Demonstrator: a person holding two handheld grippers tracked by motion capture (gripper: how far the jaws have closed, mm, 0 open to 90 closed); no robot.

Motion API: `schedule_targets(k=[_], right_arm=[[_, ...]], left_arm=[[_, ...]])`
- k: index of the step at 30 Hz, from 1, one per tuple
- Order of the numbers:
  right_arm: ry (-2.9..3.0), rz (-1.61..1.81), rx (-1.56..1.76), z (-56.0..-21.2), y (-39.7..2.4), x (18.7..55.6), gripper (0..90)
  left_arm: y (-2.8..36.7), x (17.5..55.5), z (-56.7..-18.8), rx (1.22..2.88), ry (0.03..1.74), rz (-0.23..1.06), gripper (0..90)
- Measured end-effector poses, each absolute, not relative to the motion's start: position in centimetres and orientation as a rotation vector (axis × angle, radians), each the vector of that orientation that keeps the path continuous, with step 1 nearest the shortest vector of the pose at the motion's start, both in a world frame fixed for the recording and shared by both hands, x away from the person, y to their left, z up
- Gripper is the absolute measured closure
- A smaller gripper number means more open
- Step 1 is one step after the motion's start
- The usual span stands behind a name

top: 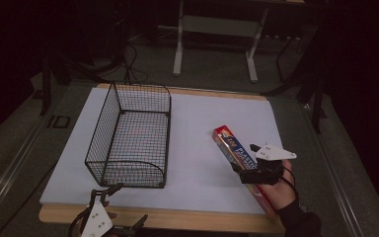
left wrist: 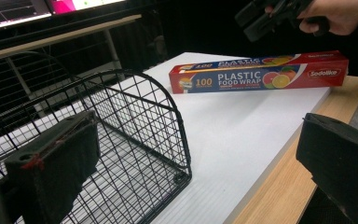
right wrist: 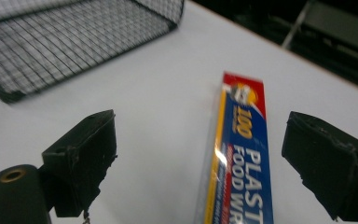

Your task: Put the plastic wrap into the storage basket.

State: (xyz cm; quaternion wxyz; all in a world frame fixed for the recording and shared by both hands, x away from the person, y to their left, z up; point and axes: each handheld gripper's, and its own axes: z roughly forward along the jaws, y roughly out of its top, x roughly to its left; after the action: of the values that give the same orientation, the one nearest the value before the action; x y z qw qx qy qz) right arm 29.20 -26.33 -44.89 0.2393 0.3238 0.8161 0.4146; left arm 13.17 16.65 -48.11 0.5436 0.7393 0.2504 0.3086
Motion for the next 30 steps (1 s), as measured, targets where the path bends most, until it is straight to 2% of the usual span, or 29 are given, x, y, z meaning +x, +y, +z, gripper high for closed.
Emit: schedule_targets(k=[20, 22, 30], right_arm=[[2.396, 0.853, 1.188, -48.1, -27.8, 32.1, 10.6], [2.418, 0.816, 1.237, -48.4, -27.9, 32.4, 13.7], [2.472, 0.704, 1.317, -48.6, -27.4, 33.4, 14.9]], left_arm=[[16.5, 13.2, -48.2, 1.770, 0.589, 0.734, 0.0], [16.5, 13.2, -48.2, 1.770, 0.590, 0.732, 0.0], [16.5, 13.2, -48.2, 1.773, 0.590, 0.731, 0.1]])
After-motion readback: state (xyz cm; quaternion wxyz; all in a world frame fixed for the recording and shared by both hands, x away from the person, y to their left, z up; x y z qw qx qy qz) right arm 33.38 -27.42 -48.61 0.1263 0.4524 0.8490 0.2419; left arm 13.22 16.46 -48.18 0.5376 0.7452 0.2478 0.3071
